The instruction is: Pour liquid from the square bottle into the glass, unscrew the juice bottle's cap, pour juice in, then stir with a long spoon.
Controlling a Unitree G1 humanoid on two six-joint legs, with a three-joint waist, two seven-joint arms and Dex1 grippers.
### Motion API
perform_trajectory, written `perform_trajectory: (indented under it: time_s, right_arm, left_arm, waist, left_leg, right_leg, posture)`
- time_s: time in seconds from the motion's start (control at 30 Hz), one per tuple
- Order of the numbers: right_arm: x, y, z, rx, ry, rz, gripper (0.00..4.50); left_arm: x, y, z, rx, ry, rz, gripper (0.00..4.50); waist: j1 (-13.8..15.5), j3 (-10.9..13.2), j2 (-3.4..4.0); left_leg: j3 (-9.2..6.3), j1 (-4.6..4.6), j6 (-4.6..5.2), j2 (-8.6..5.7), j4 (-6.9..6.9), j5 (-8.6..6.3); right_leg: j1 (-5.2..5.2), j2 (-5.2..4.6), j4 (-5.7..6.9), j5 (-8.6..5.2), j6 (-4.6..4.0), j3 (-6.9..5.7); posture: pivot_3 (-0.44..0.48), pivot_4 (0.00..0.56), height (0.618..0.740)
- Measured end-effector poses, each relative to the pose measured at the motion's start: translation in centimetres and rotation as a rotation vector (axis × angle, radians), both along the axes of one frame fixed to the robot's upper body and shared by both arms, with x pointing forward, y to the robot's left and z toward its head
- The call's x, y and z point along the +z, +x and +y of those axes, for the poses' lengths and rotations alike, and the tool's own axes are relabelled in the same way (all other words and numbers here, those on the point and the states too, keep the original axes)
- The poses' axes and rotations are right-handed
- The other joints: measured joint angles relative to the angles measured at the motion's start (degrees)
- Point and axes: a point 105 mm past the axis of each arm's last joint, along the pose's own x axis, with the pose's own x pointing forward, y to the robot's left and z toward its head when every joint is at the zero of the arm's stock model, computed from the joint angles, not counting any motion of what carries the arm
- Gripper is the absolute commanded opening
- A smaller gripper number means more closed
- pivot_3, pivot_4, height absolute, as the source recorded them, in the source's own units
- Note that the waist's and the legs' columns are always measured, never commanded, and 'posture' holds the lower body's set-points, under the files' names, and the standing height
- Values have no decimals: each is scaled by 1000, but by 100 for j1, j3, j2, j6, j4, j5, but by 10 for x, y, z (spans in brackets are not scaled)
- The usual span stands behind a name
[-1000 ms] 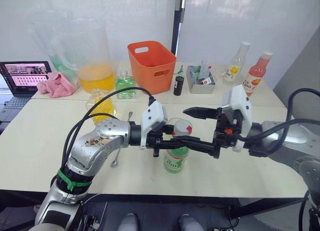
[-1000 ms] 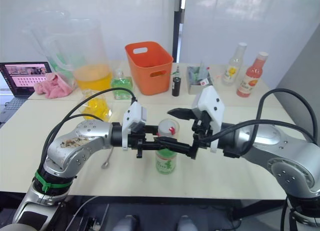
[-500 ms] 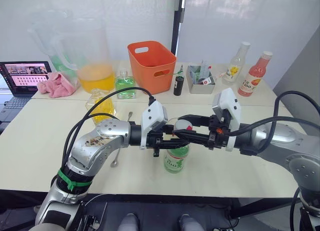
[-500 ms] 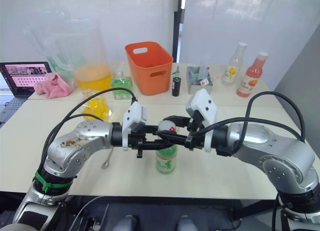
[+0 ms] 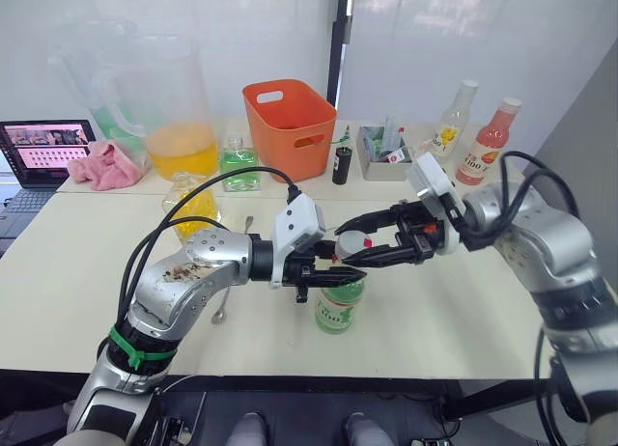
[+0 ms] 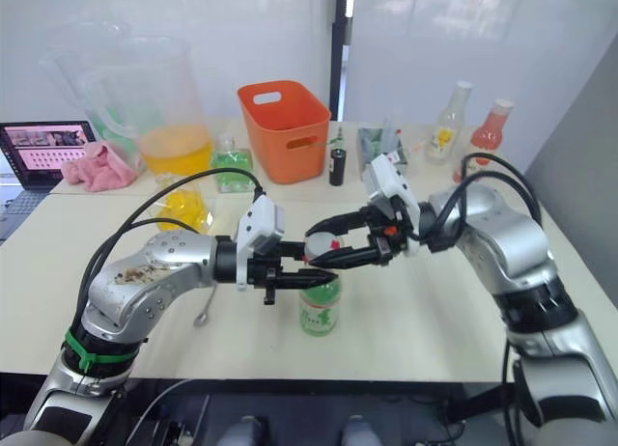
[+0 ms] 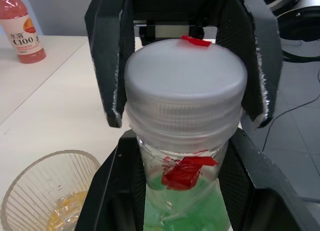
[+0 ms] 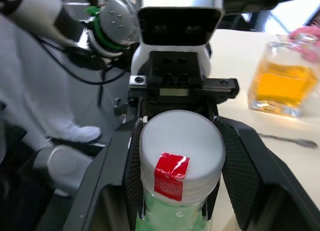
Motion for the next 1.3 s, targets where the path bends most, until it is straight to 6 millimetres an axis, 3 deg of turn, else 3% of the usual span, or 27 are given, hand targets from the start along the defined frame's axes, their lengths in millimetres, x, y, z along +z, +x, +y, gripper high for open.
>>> perform_trajectory:
  time_s: [0.07, 0.13, 0.3, 0.47, 0.63, 0.83, 0.97, 1.27, 1.3]
  right_arm:
    - [1, 5, 2, 37, -7, 12, 1723]
    - [3, 7, 3, 56, -14, 20, 2772]
    - [9, 10, 1, 32, -3, 30, 4435]
    - [12, 8, -24, -84, 41, 36, 4500]
    - [8, -4, -35, -287, 162, 75, 4500]
    - [-2, -38, -23, -491, 245, 108, 4500]
    - [-2, -49, -19, -591, 251, 96, 4500]
    - [0, -40, -8, -836, 273, 90, 4500]
    - [-1, -40, -8, -847, 271, 90, 4255]
  left_arm:
    - [1, 1, 1, 14, -4, 5, 1433]
    - [0, 2, 2, 24, -7, 14, 1427]
    - [1, -1, 0, 20, -9, 13, 1424]
    - [0, -4, -2, 11, -15, 14, 1422]
    - [0, -6, -2, 14, -24, 13, 1421]
    - [-1, -6, -2, 19, -30, 18, 1421]
    - [-1, -5, -2, 19, -36, 25, 1420]
    - [-2, -4, -4, -4, -49, 35, 1420]
    - [-2, -4, -4, -6, -49, 36, 1420]
  waist:
    - [-11, 0, 0]
    - [-23, 0, 0]
    - [-44, 1, 1]
    - [28, 1, 1]
    - [37, 1, 1]
    - [43, 1, 1]
    - [43, 0, 0]
    - [65, 0, 0]
    - [65, 0, 0]
  left_leg:
    - [-2, 0, 0, 0, -1, 0]
    - [-2, 0, 0, 0, -1, 0]
    - [-2, -1, -1, 0, -5, 0]
    - [-3, -4, -1, 0, -13, -1]
    - [-4, -4, -1, 0, -18, -1]
    - [-2, -5, -1, -1, -9, -1]
    - [-2, -5, -1, -1, -9, -1]
    - [-2, -13, 0, -1, -12, -1]
    - [-2, -16, 0, -1, -12, -1]
  right_leg:
    - [-2, 1, 4, 7, 11, -1]
    - [-3, 1, 6, 14, 23, -1]
    - [-7, 1, 7, 15, 27, -1]
    - [-8, 1, 2, 12, 29, -2]
    - [-11, 1, 7, 10, 28, -1]
    - [-8, -1, 2, -5, 1, 2]
    - [-6, -1, -1, -10, -8, 2]
    - [-7, -4, -15, -9, -12, 2]
    - [-7, -4, -18, -9, -12, 2]
  posture:
    - [0, 150, 740]
    - [0, 150, 740]
    - [0, 150, 740]
    - [0, 150, 740]
    - [0, 150, 740]
    - [0, 150, 740]
    - [0, 150, 740]
    - [0, 150, 740]
    - [0, 150, 740]
